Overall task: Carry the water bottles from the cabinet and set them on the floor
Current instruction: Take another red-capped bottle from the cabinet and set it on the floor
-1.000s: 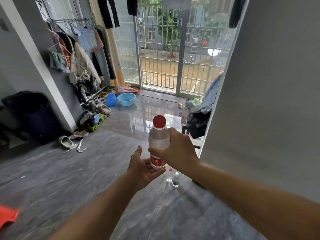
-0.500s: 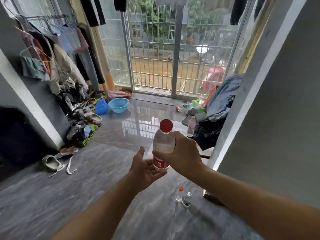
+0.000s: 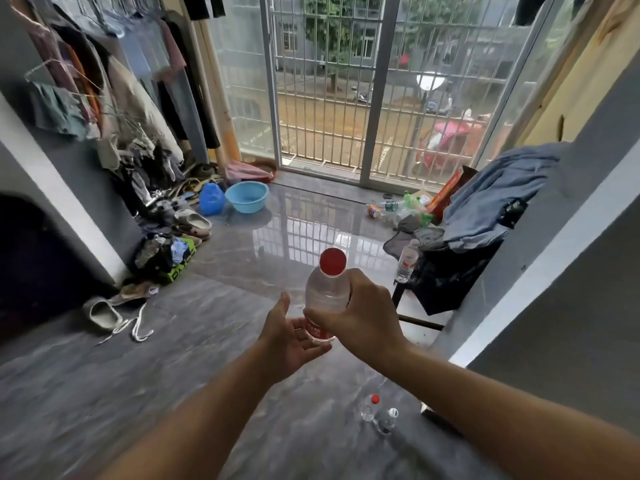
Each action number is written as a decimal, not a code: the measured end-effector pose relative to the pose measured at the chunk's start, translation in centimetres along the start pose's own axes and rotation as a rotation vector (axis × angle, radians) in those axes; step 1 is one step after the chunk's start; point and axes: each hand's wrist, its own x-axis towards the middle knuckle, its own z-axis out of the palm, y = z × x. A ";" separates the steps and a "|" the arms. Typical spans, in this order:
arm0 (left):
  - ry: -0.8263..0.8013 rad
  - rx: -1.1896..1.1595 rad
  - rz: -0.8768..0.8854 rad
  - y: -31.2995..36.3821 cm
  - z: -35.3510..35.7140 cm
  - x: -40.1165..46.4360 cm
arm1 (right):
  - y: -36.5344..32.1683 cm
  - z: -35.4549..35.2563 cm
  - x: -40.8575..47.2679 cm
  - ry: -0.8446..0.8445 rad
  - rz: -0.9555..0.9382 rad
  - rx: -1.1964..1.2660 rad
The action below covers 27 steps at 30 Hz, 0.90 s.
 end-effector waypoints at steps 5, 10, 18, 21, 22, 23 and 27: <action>0.043 0.003 0.007 -0.1 -2.1 4.1 | 3.1 3.9 1.8 -0.030 -0.007 0.020; 0.084 0.029 -0.024 -1.2 -6.3 9.2 | 6.9 8.9 2.6 -0.026 0.051 0.043; 0.127 0.069 -0.039 -4.6 -13.6 19.6 | 16.2 19.1 2.1 0.009 0.102 0.022; 0.158 0.139 -0.038 -6.9 -16.2 23.8 | 20.8 23.3 1.3 0.032 0.136 0.011; 0.163 0.157 -0.043 -7.7 -17.1 25.3 | 22.4 24.6 1.0 0.040 0.146 -0.005; 0.167 0.169 -0.052 -8.6 -18.2 27.0 | 24.2 26.3 0.6 0.047 0.158 -0.022; 0.199 0.258 -0.055 -13.2 -22.1 34.0 | 31.7 32.3 -1.5 0.058 0.196 -0.028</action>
